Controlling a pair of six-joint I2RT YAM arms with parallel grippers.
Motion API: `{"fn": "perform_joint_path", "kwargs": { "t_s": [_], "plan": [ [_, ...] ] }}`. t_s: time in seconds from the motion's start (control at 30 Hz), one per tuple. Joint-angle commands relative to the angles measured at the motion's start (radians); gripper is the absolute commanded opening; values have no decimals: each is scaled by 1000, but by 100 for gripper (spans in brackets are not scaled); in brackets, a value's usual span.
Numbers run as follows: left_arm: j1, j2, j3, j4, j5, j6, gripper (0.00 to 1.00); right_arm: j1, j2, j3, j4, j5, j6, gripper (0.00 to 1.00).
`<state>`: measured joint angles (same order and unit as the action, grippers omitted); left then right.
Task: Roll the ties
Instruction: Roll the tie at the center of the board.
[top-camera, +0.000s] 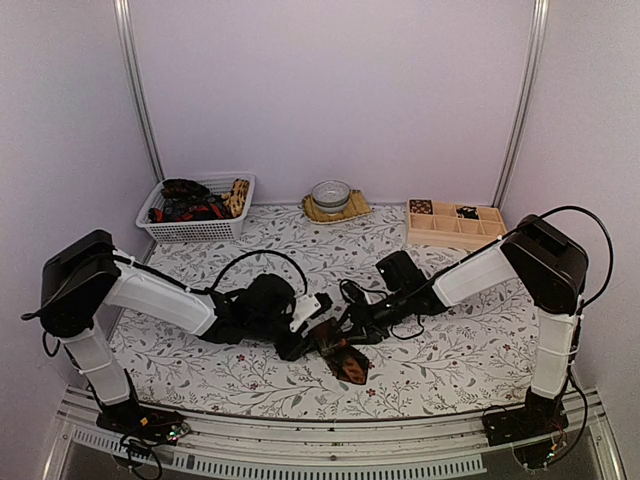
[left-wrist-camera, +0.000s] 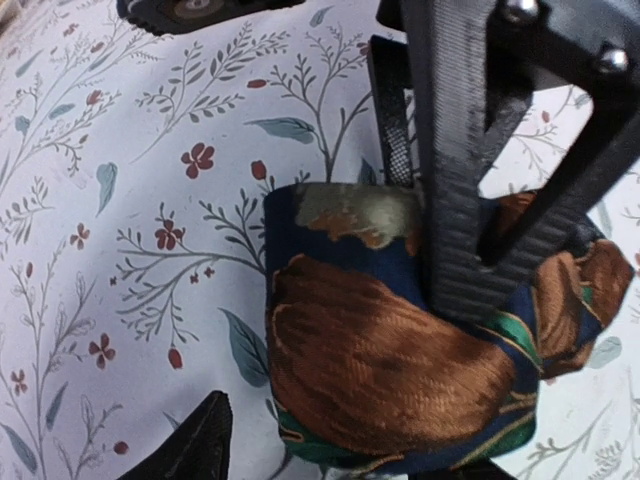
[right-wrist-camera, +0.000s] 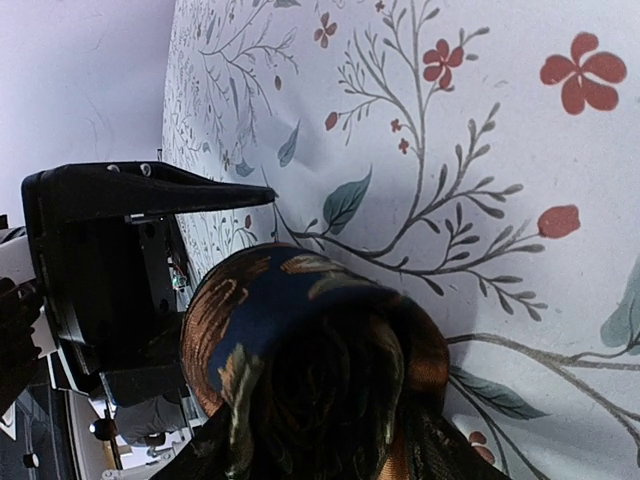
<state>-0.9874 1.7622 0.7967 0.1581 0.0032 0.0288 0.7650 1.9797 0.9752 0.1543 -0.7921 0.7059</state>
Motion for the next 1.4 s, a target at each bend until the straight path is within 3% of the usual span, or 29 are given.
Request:
{"fn": "perform_joint_path", "kwargs": {
  "t_s": [0.0, 0.1, 0.27, 0.57, 0.8, 1.03, 1.2, 1.37],
  "plan": [
    [-8, -110, -39, -25, 127, -38, 63, 18, 0, -9, -90, 105, -63, 53],
    [12, -171, -64, -35, 159, -61, 74, 16, 9, -12, -88, 109, -82, 53],
    [75, -216, -98, -14, 268, -92, 81, 16, 13, -6, -104, 129, -129, 51],
    [189, -117, -89, 119, 492, -327, 100, 16, 8, -15, -130, 174, -200, 50],
    [217, 28, -62, 179, 616, -500, 100, 18, -6, -18, -136, 200, -214, 50],
    [216, 82, -65, 228, 643, -603, 100, 20, -23, -15, -156, 234, -225, 50],
    [196, 106, -47, 211, 616, -650, 99, 22, -34, -17, -159, 257, -225, 50],
    [143, 121, -31, 127, 534, -640, 88, 24, -49, -22, -157, 278, -216, 50]
  ]
}}
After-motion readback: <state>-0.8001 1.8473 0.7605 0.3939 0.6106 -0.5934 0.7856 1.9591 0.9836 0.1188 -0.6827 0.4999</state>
